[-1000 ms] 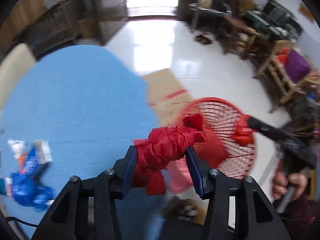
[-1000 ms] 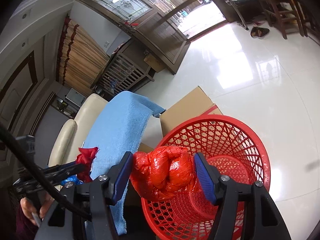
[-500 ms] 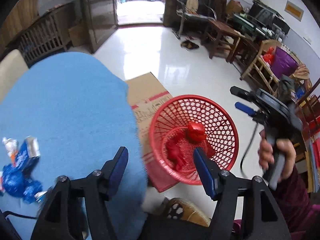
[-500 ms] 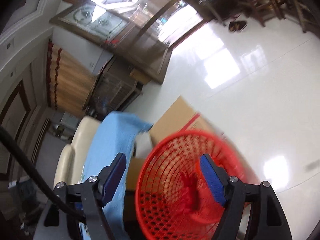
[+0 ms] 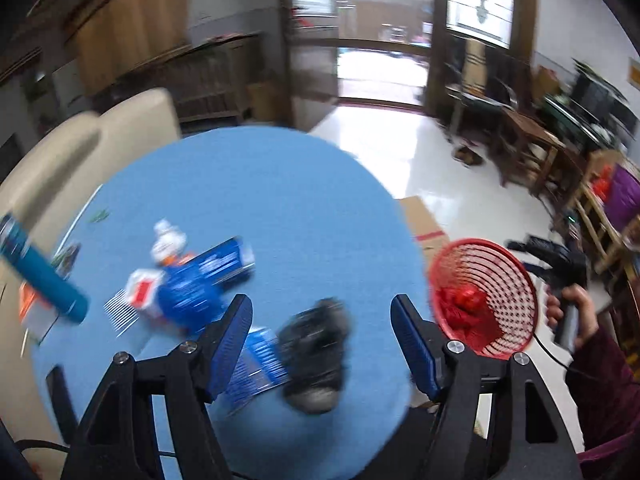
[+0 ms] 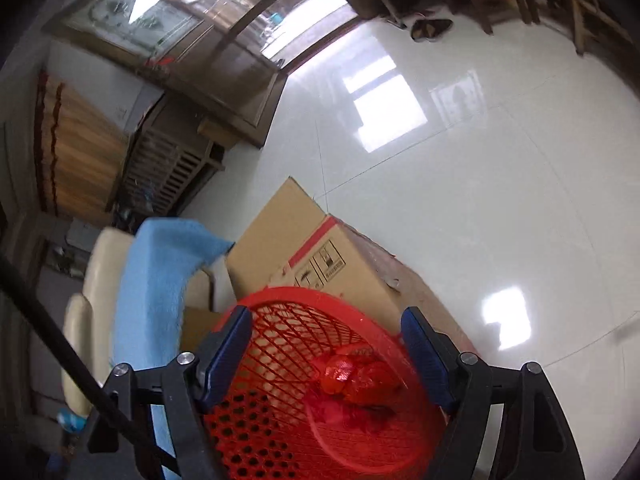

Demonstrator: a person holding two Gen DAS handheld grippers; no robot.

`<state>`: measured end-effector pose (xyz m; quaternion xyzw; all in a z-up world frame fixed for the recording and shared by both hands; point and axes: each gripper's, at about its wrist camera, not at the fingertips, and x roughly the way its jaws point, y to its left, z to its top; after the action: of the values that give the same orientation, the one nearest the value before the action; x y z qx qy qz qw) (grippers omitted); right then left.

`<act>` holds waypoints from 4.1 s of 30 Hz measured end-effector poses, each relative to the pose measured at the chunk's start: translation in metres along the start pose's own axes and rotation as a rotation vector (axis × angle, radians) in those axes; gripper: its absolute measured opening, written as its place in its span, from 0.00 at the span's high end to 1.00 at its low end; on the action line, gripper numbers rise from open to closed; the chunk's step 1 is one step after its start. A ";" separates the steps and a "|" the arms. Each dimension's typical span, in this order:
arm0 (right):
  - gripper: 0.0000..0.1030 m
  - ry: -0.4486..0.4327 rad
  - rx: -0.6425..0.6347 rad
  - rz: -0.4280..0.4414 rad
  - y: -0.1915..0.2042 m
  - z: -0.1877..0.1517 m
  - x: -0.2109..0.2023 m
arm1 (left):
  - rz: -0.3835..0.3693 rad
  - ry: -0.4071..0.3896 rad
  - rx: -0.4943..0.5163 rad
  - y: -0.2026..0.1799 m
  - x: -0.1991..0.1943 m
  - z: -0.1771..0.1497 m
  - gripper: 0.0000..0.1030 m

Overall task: Collect trash
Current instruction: 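Grasp the black plastic bags with the right tool, then grasp the blue toothpaste wrapper with the left tool while the right tool holds black bags, then carry both items over the wastebasket and open both tools to drop them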

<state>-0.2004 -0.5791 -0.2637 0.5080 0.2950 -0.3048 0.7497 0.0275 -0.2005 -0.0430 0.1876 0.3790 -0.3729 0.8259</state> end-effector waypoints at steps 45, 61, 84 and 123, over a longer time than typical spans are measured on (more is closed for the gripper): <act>0.59 0.440 -0.513 0.258 0.279 -0.202 0.060 | -0.053 0.107 -0.227 0.129 0.031 -0.091 0.24; 0.59 0.357 -0.450 0.268 0.228 -0.162 0.029 | -0.118 0.224 -0.240 0.093 0.095 -0.063 0.24; 0.59 0.364 -0.413 0.274 0.221 -0.166 0.039 | -0.223 0.229 -0.143 0.082 0.071 -0.078 0.24; 0.59 0.039 -0.456 0.297 0.172 -0.113 -0.052 | -0.212 0.093 0.074 -0.026 0.046 -0.017 0.32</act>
<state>-0.1186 -0.4132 -0.1603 0.3693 0.2925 -0.1074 0.8755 0.0193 -0.2294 -0.0896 0.1938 0.4205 -0.4628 0.7560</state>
